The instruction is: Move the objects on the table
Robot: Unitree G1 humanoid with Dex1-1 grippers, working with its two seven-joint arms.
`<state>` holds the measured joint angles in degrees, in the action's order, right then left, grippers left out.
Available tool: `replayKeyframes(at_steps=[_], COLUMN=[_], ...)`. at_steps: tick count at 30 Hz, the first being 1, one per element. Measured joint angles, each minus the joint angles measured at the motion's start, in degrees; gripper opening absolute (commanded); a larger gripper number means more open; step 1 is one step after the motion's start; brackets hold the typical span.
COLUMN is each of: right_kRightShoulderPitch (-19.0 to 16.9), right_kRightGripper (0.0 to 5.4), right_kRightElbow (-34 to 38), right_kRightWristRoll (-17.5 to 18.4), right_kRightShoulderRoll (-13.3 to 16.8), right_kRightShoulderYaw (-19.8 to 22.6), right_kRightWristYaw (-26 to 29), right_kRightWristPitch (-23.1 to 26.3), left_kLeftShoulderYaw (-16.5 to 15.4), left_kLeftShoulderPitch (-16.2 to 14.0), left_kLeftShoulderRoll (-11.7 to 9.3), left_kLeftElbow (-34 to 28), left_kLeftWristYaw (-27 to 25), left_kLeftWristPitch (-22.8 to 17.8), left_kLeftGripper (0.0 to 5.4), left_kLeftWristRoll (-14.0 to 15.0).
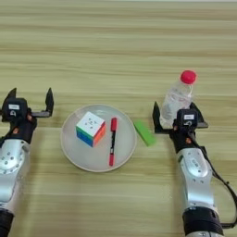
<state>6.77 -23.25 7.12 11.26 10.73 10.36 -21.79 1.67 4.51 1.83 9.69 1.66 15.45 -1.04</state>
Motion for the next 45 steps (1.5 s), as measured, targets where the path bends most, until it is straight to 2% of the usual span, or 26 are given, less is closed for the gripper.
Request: replayKeyframes(at_steps=[5, 14, 28, 45], right_kRightShoulderPitch=[0.32, 3.11, 5.03, 6.25], right_kRightGripper=[5.40, 5.40, 5.40, 5.40], right_kRightElbow=[-0.91, -3.53, -4.15, 0.96], right_kRightWristRoll=[0.09, 0.96, 2.19, 3.43], right_kRightShoulderRoll=[0.09, 0.15, 0.15, 0.45], right_kRightShoulderYaw=[0.39, 1.23, 1.72, 2.96], right_kRightWristYaw=[-0.02, 0.28, 1.28, 1.30], right_kRightWristPitch=[0.01, -0.05, -0.39, 0.19], left_kLeftShoulderYaw=[0.51, 0.82, 0.83, 0.90], left_kLeftShoulderPitch=[0.07, 0.36, 0.78, 0.80], left_kLeftShoulderRoll=[0.26, 0.32, 0.47, 0.58], left_kLeftElbow=[0.02, 0.55, 1.18, 1.72], left_kLeftWristYaw=[-0.01, 0.09, 0.19, 0.21], left_kLeftWristPitch=[0.01, 0.01, 0.02, 0.06], left_kLeftGripper=[5.35, 5.35, 5.35, 5.35], left_kLeftWristRoll=[-0.44, -0.85, -0.89, -1.01])
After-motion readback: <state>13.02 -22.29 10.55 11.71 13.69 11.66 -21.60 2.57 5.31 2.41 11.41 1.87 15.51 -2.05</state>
